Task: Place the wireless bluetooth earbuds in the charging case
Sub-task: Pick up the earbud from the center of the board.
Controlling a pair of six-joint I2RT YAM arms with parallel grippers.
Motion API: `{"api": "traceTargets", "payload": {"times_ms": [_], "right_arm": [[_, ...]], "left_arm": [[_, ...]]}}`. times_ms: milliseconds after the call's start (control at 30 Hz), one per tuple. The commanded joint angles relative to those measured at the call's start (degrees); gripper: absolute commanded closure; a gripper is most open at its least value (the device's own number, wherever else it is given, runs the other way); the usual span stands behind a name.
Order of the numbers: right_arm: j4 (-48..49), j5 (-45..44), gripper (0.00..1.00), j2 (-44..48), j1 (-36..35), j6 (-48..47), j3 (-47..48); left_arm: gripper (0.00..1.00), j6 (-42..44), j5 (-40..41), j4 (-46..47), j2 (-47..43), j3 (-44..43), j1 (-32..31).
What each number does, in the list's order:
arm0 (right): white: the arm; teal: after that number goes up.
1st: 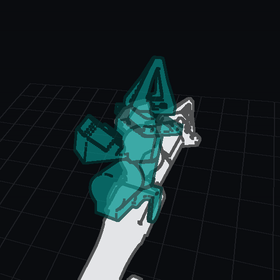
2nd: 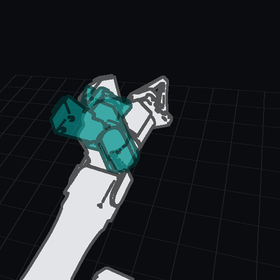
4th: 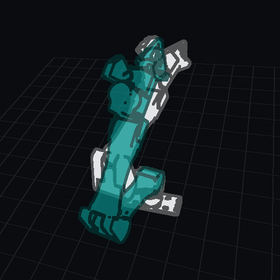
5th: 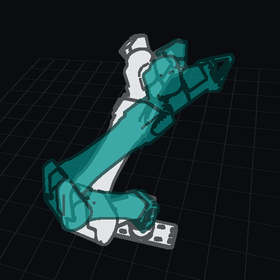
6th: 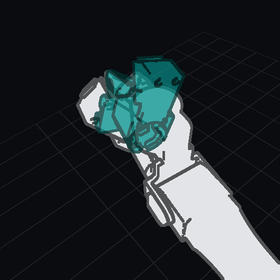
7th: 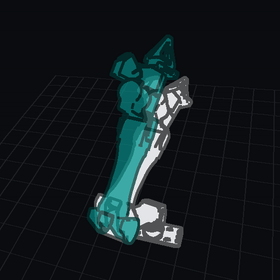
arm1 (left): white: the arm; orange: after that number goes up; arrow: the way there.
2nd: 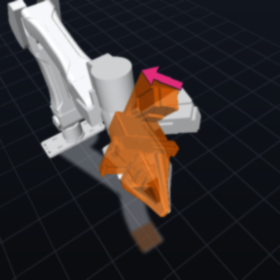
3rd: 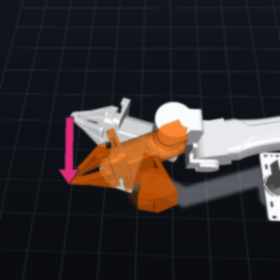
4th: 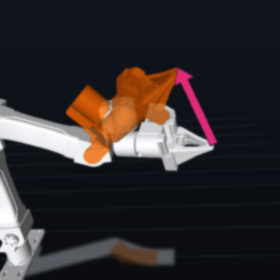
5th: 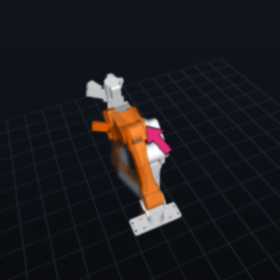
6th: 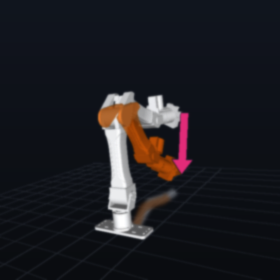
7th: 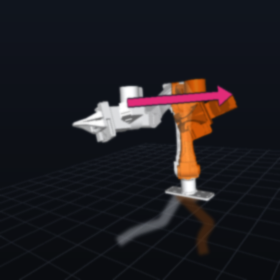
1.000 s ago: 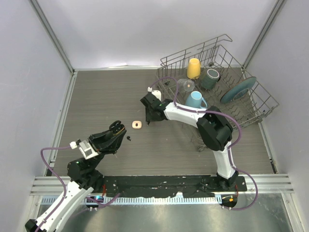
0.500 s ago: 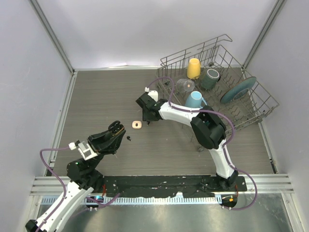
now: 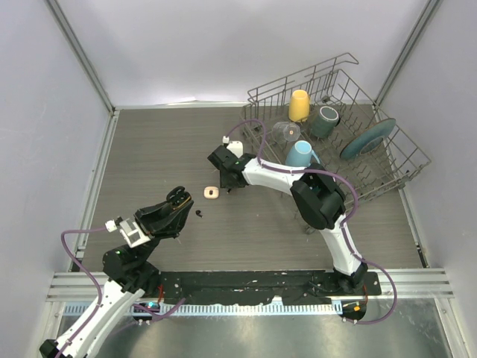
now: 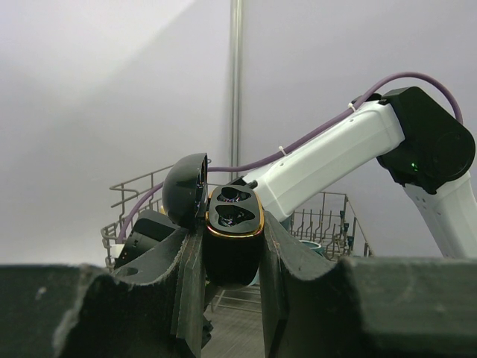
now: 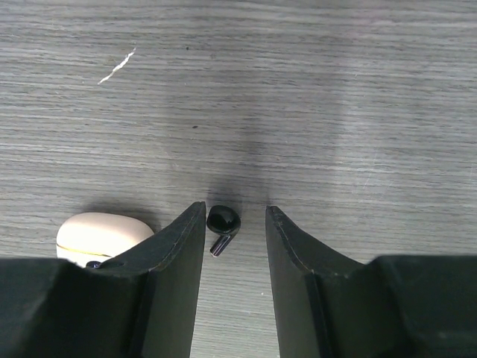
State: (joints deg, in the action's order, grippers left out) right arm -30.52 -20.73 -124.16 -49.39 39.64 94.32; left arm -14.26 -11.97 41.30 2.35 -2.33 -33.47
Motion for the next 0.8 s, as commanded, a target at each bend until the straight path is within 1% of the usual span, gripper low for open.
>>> {"api": "traceTargets", "payload": {"times_ms": [0,433,467,600,667,733,767], "right_arm": [[-0.2,-1.2,0.57,-0.9,-0.3,1.0,2.8],[-0.5,-0.9,0.58,-2.1,-0.6,0.9,3.4],[-0.5,-0.9,0.6,-2.4,-0.6,0.8,3.4],[-1.0,-0.8,0.64,-2.7,-0.8,0.5,3.4],[-1.1,-0.8,0.68,-2.8,-1.0,0.3,3.4],[-1.3,-0.5,0.7,-2.8,-1.0,-0.3,3.4],[-1.4,-0.4,0.73,-2.8,-1.1,-0.5,3.4]], "left_arm": [[1.0,1.3,1.0,1.1,-0.5,6.7,0.1],[1.0,1.3,1.2,0.3,-0.7,6.7,0.1],[1.0,1.3,1.2,0.2,-0.8,6.7,0.1],[1.0,1.3,1.3,0.0,-0.9,6.6,0.1],[1.0,1.4,1.4,-0.1,-0.9,6.7,0.1],[1.0,1.4,1.4,-0.2,-0.9,6.6,0.1],[1.0,1.4,1.4,-0.3,-0.9,6.5,0.1]]}}
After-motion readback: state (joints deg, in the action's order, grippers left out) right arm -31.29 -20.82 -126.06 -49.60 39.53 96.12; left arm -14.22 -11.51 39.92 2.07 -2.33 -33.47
